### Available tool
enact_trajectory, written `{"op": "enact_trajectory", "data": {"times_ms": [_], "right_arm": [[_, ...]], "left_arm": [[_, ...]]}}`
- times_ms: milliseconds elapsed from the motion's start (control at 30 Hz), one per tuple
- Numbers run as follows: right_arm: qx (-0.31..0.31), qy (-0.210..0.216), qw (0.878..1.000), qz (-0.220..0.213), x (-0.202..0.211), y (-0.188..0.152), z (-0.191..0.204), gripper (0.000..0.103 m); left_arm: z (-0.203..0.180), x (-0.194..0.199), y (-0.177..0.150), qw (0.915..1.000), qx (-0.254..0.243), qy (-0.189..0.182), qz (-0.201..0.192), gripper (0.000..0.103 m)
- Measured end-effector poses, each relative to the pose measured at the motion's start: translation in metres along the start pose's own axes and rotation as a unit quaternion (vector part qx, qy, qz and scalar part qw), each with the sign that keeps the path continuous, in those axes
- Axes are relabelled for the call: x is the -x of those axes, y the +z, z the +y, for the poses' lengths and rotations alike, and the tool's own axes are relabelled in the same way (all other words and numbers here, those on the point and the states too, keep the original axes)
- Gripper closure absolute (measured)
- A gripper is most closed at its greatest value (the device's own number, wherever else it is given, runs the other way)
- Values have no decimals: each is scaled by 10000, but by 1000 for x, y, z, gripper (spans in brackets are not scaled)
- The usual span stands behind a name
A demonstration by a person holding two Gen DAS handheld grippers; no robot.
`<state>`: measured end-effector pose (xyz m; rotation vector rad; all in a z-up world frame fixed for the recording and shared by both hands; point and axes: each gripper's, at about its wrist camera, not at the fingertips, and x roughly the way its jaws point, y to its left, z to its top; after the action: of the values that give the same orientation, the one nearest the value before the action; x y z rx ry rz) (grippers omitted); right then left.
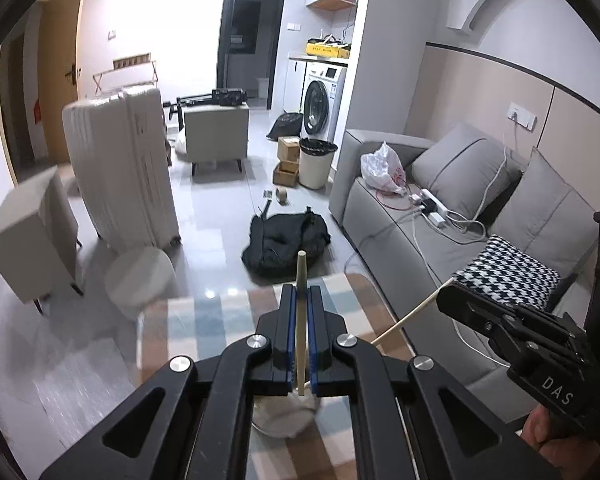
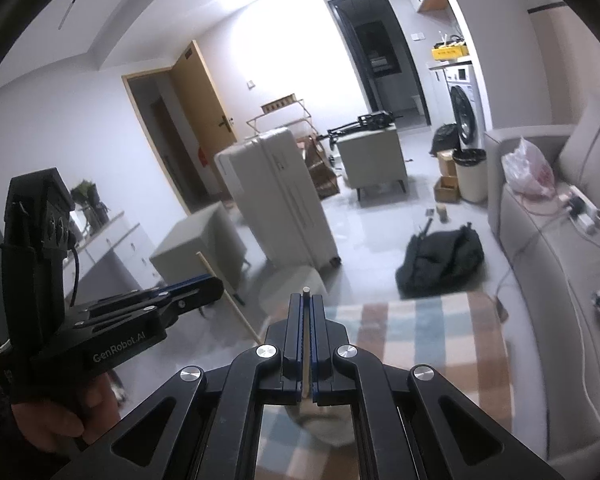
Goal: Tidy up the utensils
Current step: 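Raise both held chopsticks up over the utensil holder, then open the left tool while the right tool opens, dropping chopsticks into the holder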
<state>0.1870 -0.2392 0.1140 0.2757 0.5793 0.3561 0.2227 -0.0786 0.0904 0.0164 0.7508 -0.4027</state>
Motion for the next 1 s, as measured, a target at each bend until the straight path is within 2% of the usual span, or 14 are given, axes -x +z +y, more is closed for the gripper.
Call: {"op": "enact_trajectory", "data": {"times_ms": [167, 467, 900, 1000], "right_arm": [[-44, 50, 10000, 53, -32, 11, -2, 101], [-201, -25, 9988, 455, -82, -8, -21, 101], [-698, -29, 9921, 1040, -125, -51, -49, 101], [-758, -25, 9903, 1166, -130, -59, -52, 101]], "left_arm": [[8, -22, 3, 9993, -313, 185, 7, 102], [21, -79, -16, 9985, -390, 131, 357, 102], [25, -103, -30, 9955, -216, -197, 896, 102], [26, -111, -33, 9921, -107, -415, 1177, 102]]}}
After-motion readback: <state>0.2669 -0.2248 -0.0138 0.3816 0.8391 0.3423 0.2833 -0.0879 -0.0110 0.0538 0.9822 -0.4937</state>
